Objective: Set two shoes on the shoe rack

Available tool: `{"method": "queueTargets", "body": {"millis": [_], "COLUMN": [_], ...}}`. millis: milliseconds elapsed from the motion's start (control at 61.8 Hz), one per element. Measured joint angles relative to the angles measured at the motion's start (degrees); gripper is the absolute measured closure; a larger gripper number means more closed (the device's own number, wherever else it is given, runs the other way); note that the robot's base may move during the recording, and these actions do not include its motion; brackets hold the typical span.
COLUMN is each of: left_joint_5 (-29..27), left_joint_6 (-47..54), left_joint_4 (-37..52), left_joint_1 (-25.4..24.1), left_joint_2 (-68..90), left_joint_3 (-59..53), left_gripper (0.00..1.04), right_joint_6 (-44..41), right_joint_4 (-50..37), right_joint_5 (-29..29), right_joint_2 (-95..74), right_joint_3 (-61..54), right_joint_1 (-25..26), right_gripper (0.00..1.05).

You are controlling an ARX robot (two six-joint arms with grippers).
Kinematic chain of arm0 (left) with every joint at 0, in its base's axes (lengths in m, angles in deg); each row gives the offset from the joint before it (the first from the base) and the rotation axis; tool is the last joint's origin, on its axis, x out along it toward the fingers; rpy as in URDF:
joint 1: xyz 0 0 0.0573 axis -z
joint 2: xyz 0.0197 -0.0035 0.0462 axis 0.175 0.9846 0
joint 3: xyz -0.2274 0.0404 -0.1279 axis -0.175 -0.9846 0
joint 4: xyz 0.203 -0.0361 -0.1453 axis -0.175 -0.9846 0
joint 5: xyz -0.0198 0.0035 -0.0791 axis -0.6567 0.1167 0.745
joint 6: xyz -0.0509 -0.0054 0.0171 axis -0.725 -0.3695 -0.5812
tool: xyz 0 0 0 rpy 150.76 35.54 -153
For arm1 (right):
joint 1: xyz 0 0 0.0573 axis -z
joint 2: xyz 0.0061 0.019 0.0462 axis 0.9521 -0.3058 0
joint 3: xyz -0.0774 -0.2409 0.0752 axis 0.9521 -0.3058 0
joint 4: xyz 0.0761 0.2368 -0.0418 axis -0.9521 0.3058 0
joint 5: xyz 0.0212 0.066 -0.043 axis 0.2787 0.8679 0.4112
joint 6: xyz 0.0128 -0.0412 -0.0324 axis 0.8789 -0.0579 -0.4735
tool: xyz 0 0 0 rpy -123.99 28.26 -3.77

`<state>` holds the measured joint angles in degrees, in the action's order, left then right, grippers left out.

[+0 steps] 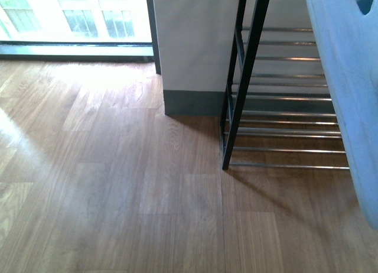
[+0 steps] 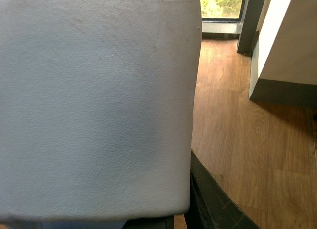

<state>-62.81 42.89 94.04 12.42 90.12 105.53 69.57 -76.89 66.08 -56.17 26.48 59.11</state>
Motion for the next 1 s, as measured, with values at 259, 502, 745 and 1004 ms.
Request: {"method": "queueTargets", "body": {"millis": [259,502,745,1004], "left_joint_5": [-0.02,-0.02,-0.02,0.0], "left_joint_6": [0.02,0.04,0.09,0.2], "left_joint_4": [0.0,0.0,0.0,0.0], "left_joint_1": [0.0,0.0,0.0,0.0], "left_joint_2": [0.0,0.0,0.0,-0.07], "left_joint_3": [-0.07,-0.22,-0.26,-0.26], "left_gripper": [1.03,1.03,1.03,1.03], "right_joint_6": [0.0,-0.02,0.0,-2.62], "right_joint_4": [0.0,0.0,0.0,-10.62], "right_joint_5": [-0.07,0.0,0.0,-0.92], "right_joint_2": [0.0,0.0,0.0,-10.43], "right_joint_3": [0.0,0.0,0.0,6.08], "right_joint_1": [0.0,0.0,0.0,-0.52], "right_gripper": [1.03,1.03,1.03,1.03]}}
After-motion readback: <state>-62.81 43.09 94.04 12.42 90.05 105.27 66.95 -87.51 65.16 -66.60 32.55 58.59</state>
